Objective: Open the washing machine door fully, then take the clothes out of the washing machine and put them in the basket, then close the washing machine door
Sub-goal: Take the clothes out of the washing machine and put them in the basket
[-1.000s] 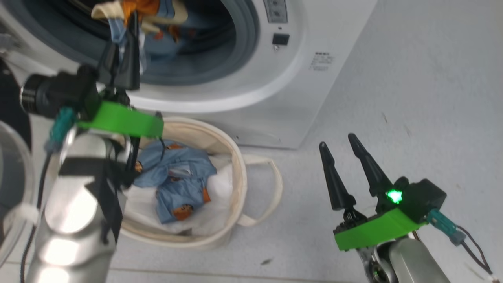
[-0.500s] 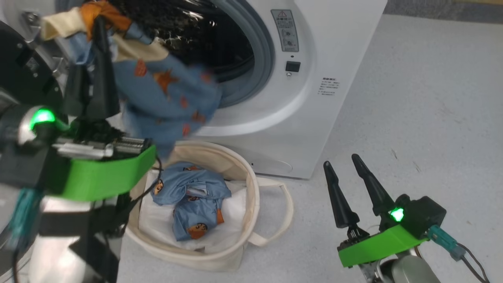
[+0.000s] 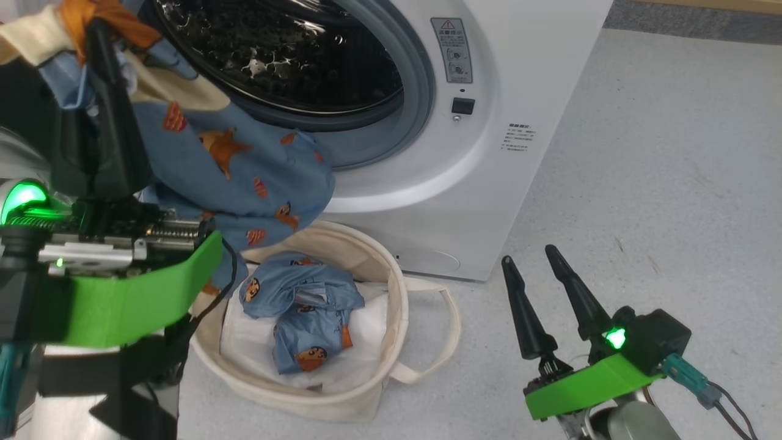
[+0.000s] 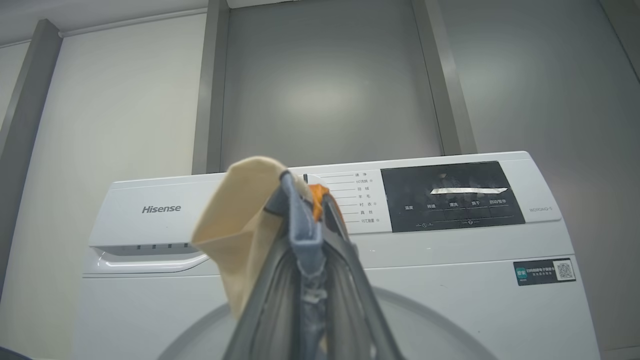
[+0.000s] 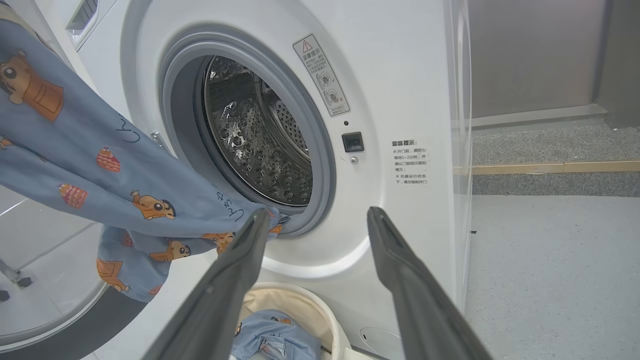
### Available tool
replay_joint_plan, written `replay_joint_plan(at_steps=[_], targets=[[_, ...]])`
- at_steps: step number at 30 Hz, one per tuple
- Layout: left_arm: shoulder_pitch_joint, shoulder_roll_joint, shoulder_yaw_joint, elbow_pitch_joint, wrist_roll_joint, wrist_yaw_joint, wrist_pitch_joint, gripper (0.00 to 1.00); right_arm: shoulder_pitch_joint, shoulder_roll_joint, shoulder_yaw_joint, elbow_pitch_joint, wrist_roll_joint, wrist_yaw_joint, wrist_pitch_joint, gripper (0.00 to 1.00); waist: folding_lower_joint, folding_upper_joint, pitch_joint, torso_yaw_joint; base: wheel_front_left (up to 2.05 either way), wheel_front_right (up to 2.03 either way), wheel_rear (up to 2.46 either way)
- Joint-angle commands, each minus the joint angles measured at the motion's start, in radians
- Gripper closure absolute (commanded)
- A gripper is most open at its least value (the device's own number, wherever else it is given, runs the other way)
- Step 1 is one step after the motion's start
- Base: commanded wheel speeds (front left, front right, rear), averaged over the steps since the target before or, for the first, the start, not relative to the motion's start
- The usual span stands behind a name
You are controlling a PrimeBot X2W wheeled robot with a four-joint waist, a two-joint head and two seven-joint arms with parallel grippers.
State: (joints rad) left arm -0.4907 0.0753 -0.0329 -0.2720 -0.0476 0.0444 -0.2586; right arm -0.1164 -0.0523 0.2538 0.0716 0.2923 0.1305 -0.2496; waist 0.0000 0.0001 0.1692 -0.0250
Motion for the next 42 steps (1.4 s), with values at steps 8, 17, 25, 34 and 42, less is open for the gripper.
replay_joint_plan(at_steps=[8, 17, 25, 34, 42], targets=[[-0.041, 0.002, 0.036, -0.173, 0.014, -0.005, -0.003, 1.0, -0.012, 0.002, 0.024, -0.026, 0.001, 0.0, -0.012, 0.0, 0.0, -0.0001, 0.009, 0.003, 0.0, 0.0, 0.0], [-0.013, -0.009, 0.022, -0.063, 0.009, -0.016, -0.003, 1.0, -0.01, 0.002, 0.028, -0.021, 0.007, 0.0, -0.012, 0.0, 0.0, -0.0001, 0.017, 0.003, 0.0, 0.0, 0.0], [-0.021, -0.014, 0.024, 0.029, 0.016, -0.02, -0.003, 1.0, -0.015, 0.002, 0.032, -0.024, 0.003, 0.0, -0.012, 0.0, 0.0, -0.0001, 0.046, -0.007, 0.0, 0.0, 0.0], [0.058, 0.013, 0.051, 0.195, 0.043, -0.018, -0.003, 1.0, -0.024, 0.002, 0.033, -0.028, 0.008, 0.0, -0.012, 0.0, 0.0, -0.0001, 0.077, -0.037, 0.0, 0.0, 0.0], [0.09, 0.018, 0.041, 0.365, 0.034, -0.029, -0.003, 1.0, -0.044, 0.002, 0.024, -0.039, 0.001, 0.0, -0.012, 0.0, 0.0, -0.0001, 0.13, -0.041, 0.0, 0.0, 0.0]])
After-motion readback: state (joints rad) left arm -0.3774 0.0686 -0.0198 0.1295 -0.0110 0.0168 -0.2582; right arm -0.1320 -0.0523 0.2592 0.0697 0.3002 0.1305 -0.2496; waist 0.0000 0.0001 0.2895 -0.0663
